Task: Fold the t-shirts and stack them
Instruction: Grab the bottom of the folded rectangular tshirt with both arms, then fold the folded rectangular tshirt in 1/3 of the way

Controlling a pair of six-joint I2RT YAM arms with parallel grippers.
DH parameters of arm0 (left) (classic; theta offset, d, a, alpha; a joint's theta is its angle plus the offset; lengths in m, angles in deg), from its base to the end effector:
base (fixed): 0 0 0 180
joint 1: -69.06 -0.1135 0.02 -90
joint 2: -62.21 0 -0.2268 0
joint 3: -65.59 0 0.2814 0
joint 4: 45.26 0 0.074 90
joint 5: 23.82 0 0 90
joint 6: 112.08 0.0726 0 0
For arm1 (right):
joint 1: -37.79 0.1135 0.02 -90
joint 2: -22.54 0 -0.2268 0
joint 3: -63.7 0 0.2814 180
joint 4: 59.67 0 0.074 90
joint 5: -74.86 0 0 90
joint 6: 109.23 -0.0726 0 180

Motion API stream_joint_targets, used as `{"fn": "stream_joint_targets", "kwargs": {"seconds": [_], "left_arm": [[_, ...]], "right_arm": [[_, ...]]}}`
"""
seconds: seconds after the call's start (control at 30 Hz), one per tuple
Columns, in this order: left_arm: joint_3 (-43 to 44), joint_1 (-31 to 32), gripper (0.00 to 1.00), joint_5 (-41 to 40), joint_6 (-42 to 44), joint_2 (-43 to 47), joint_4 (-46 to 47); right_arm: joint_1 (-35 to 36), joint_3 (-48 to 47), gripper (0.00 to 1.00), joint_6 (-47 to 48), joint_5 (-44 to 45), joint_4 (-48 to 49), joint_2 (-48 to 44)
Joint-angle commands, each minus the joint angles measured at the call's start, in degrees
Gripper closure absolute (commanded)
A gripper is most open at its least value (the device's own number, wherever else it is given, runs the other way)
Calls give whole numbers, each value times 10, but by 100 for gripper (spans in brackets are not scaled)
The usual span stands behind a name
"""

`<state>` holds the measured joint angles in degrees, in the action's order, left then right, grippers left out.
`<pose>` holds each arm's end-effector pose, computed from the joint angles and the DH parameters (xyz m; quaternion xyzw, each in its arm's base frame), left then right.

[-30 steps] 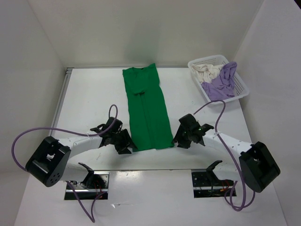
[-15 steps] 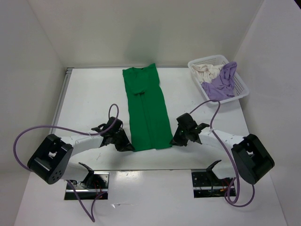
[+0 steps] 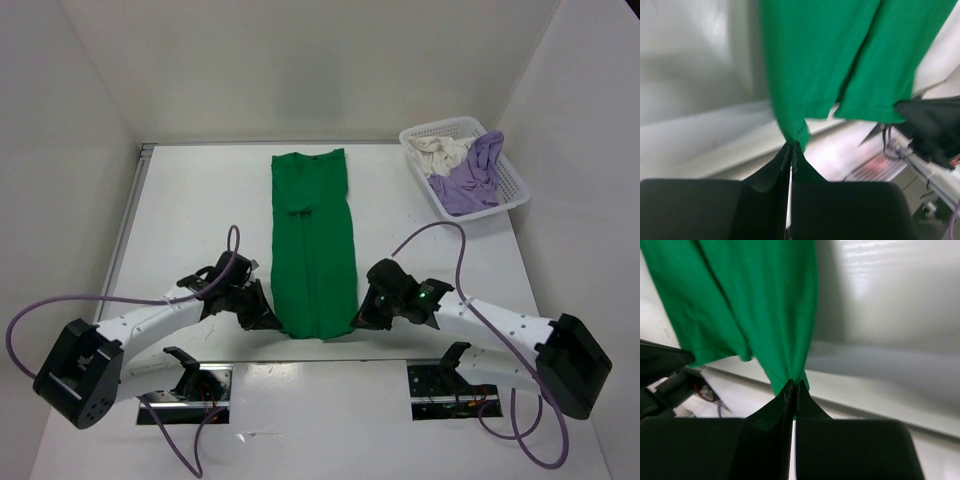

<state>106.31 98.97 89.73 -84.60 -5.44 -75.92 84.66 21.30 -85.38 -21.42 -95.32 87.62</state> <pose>0.2109 -0.1548 0.0772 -0.2093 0.9182 -0.3328 0.0476 0.1725 0.1958 0.0863 0.1461 0.9495 0.2563 0.1064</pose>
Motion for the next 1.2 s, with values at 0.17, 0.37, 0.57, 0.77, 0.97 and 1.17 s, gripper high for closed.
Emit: {"fn": "stream_joint_targets", "kwargs": {"seconds": [0.17, 0.37, 0.57, 0.77, 0.97, 1.17], "left_arm": [[112, -2, 100, 8, 67, 23, -129], [231, -98, 100, 0, 91, -70, -77], [320, -149, 100, -23, 122, -188, -24], [387, -160, 100, -46, 134, -315, -2], [438, -179, 100, -69, 134, -367, 9], [452, -197, 100, -69, 123, -392, 55]], "right_arm": [[-116, -131, 100, 91, 7, -103, -1], [-208, -283, 100, 207, 7, -77, 151], [-232, -406, 100, 254, 9, -53, 296], [-243, -521, 100, 276, 14, -48, 406], [-254, -613, 100, 295, 14, -55, 481], [-265, -657, 100, 306, 9, -55, 530]]}}
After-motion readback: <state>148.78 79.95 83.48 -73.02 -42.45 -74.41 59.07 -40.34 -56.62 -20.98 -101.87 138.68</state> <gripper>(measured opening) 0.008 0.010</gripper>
